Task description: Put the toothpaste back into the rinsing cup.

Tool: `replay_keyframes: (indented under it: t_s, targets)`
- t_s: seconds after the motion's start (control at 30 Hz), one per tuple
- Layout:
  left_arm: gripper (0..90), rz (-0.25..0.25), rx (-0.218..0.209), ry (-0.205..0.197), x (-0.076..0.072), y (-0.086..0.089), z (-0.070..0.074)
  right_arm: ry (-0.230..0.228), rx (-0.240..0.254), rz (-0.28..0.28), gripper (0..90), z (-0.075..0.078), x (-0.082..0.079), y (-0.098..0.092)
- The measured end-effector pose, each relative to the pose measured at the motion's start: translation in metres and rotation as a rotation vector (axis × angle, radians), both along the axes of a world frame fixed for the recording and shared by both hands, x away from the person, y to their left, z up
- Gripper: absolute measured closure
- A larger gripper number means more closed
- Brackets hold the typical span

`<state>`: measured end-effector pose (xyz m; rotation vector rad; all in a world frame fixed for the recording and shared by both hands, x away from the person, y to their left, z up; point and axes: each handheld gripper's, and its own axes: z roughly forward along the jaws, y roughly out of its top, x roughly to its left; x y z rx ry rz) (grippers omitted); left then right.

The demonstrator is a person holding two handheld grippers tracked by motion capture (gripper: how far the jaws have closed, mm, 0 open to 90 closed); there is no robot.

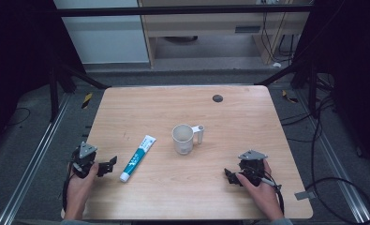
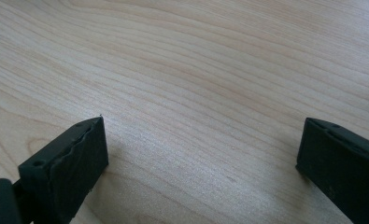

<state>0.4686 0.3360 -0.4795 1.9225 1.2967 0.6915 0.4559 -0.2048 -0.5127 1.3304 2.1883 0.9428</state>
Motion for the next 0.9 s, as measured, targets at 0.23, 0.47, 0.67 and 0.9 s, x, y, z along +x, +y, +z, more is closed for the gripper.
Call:
replay_keyframes:
  t_s: [0.23, 0.47, 0.67, 0.9]
  targets:
    - [4.4, -0.007, 0.025, -0.03, -0.007, -0.004, 0.014, -0.001, -0.001, 0.001, 2.1, 0.0, 0.0, 0.0]
    - [5.7, 0.011, 0.014, -0.044, -0.012, -0.003, 0.028, 0.0, 0.0, 0.0, 2.1, 0.0, 0.0, 0.0]
    - [5.4, -0.003, -0.002, -0.05, -0.015, -0.004, 0.034, -0.001, -0.001, 0.001, 2.1, 0.0, 0.0, 0.0]
    - [6.0, -0.023, 0.003, -0.059, -0.016, -0.013, 0.041, 0.0, 0.0, 0.0, 2.1, 0.0, 0.0, 0.0]
